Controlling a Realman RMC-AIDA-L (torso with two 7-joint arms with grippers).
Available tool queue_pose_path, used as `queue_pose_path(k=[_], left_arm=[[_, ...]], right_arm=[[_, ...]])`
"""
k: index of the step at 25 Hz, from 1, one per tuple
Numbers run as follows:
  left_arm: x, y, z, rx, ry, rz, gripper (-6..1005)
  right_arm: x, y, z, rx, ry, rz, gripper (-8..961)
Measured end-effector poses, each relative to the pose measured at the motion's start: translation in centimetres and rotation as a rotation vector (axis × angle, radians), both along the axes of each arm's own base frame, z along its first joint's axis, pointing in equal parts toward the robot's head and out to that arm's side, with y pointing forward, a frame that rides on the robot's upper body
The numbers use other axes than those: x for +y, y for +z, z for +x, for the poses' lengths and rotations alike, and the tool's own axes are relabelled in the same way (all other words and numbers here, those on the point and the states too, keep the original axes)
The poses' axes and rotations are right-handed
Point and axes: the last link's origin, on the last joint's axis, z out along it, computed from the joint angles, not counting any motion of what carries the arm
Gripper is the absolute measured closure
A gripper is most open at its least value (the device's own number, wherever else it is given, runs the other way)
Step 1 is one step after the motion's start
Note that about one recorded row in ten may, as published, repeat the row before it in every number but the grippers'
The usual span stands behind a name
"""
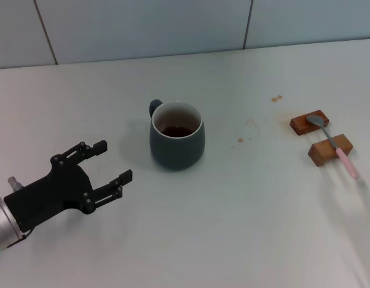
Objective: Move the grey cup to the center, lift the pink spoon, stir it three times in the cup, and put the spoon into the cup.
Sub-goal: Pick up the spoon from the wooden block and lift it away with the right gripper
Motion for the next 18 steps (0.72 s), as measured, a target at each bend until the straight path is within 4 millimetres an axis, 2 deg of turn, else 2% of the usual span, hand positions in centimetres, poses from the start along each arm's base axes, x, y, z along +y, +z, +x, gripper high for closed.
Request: queue_pose_path(k=[2, 8, 13, 18], left_arm=[[-0.1, 0.0, -0.1, 0.004, 0.001, 0.001, 270], [-0.1, 0.1, -0.3, 0.011, 0.001, 0.004, 197], [-0.1, 0.2, -0.3, 0.016, -0.001, 0.006, 137], [0.0, 0.2, -0.3, 0.018, -0.003, 0.008, 140]], right_arm=[[0.2, -0.1, -0.1, 0.001, 0.005, -0.011, 156], [1.7, -1.2, -0.7, -0.006, 0.030, -0.082, 159], [2.1, -1.7, -0.9, -0.006, 0.029, -0.106, 161], [2.2, -1.8, -1.0, -0.002, 0.031, -0.111, 164]])
